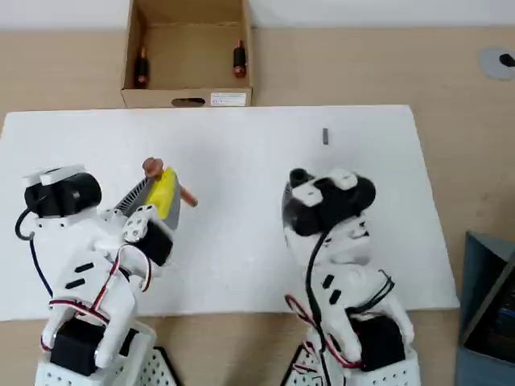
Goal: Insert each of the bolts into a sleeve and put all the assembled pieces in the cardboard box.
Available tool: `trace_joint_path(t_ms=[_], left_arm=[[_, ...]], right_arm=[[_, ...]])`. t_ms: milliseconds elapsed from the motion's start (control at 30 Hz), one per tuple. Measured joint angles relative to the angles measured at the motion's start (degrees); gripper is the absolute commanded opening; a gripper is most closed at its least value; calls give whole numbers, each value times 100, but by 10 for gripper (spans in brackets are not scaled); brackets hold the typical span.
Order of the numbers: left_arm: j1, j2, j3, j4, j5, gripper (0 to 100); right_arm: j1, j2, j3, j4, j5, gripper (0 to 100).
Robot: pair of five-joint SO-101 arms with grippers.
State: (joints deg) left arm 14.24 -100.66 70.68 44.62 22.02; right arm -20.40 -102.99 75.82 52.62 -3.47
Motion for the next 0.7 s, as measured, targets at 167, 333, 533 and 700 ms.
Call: trace_joint_path(t_ms=[167,333,533,700], left_arm=[[149,0,0,-18,44,2],[580,0,-220,-18,176,2],[703,-9,-396,-18,202,2],[738,-9,-422,-18,202,2]], right_arm=[[-598,-53,334,176,9,9],[-1134,-53,624,141,18,9],[-1723,-53,765,-53,369,9],[-1952,-53,905,-273,791,9]])
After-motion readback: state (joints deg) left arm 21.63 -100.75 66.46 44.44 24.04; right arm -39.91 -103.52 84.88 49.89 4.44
